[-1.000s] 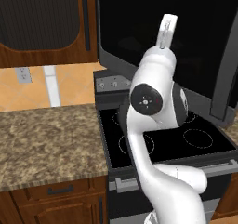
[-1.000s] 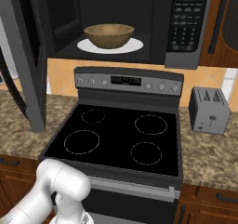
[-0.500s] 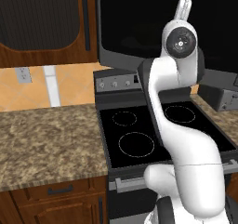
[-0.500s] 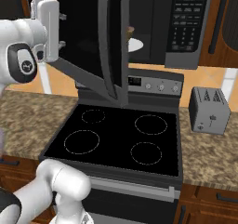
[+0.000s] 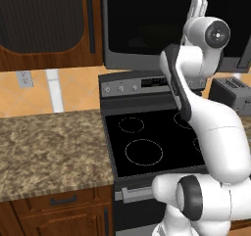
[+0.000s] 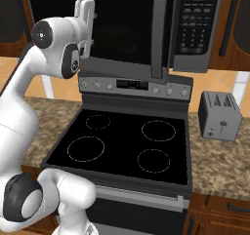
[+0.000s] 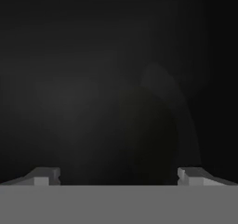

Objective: Open the microwave, place the bowl with waffle inside the microwave, then close the microwave door and turn it on.

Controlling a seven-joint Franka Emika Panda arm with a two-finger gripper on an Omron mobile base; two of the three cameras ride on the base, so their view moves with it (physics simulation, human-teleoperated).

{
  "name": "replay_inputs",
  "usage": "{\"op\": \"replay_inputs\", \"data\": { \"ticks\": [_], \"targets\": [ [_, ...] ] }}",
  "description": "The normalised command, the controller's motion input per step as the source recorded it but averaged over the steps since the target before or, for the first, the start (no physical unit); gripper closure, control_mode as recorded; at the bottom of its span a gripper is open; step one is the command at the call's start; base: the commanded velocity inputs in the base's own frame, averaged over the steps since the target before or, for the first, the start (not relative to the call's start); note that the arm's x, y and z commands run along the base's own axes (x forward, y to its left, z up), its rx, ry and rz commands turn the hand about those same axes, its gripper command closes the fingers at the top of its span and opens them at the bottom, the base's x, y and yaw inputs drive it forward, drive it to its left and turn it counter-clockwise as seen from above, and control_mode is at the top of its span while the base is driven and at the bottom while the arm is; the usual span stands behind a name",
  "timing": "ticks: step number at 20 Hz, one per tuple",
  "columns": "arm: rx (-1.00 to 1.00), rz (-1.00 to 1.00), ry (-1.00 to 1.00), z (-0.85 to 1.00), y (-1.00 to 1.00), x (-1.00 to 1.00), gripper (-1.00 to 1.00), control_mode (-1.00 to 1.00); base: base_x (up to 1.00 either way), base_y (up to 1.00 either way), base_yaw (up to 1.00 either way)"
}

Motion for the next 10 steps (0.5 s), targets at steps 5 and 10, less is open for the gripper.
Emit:
{"op": "replay_inputs", "data": {
  "ticks": [5,10],
  "targets": [
    [0.0,0.13,0.0,-0.18,-0.22,0.87,-1.0,-1.0,0.0,0.0,0.0],
    [0.0,0.11,0.0,-0.06,-0.16,0.7,-1.0,-1.0,0.0,0.0,0.0]
  ]
}}
